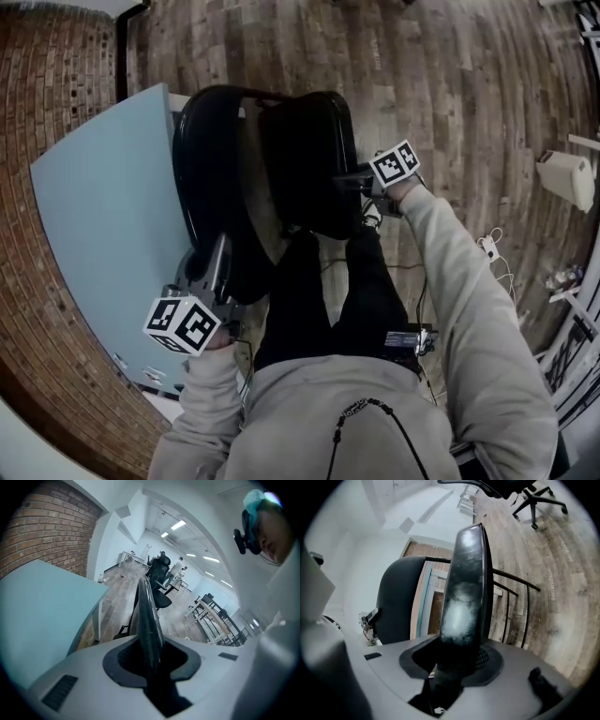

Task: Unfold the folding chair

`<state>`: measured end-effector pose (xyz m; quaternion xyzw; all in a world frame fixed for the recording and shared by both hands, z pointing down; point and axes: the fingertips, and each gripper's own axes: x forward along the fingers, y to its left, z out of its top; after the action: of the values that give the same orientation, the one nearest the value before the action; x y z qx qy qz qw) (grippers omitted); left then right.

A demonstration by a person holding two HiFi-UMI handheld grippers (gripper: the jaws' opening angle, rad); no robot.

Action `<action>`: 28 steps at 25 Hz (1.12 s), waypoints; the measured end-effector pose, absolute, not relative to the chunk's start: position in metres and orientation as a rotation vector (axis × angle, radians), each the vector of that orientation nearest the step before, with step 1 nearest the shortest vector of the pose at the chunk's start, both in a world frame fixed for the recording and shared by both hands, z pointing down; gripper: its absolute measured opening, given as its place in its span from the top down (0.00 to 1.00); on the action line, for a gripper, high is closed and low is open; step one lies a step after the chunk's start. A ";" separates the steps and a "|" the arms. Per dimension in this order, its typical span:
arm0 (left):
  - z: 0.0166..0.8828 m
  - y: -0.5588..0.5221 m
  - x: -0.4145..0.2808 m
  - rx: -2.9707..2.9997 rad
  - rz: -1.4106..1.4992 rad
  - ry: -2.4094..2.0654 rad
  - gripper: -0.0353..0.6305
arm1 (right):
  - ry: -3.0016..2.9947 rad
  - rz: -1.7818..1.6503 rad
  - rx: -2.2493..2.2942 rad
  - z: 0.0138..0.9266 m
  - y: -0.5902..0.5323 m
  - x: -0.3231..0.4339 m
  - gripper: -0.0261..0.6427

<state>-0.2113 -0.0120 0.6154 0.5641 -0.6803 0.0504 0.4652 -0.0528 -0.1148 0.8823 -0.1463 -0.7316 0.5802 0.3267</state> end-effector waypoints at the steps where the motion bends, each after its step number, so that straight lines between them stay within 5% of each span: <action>1: 0.620 -0.016 -0.204 1.392 0.115 -1.664 0.81 | -1.909 1.543 -0.412 0.892 -0.121 -0.038 0.75; 15: 0.694 -0.052 -0.151 1.398 -0.099 -1.534 0.76 | -1.927 1.785 -0.793 1.035 -0.204 0.098 0.74; 28: 0.761 -0.025 -0.197 1.394 -0.150 -1.519 0.79 | -1.951 1.903 -1.060 1.114 -0.233 0.129 0.75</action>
<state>-0.1974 -0.0246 0.7613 0.5794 -0.6312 -0.0622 0.5119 0.1289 -0.2326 1.1138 -0.3604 -0.6633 0.6468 0.1085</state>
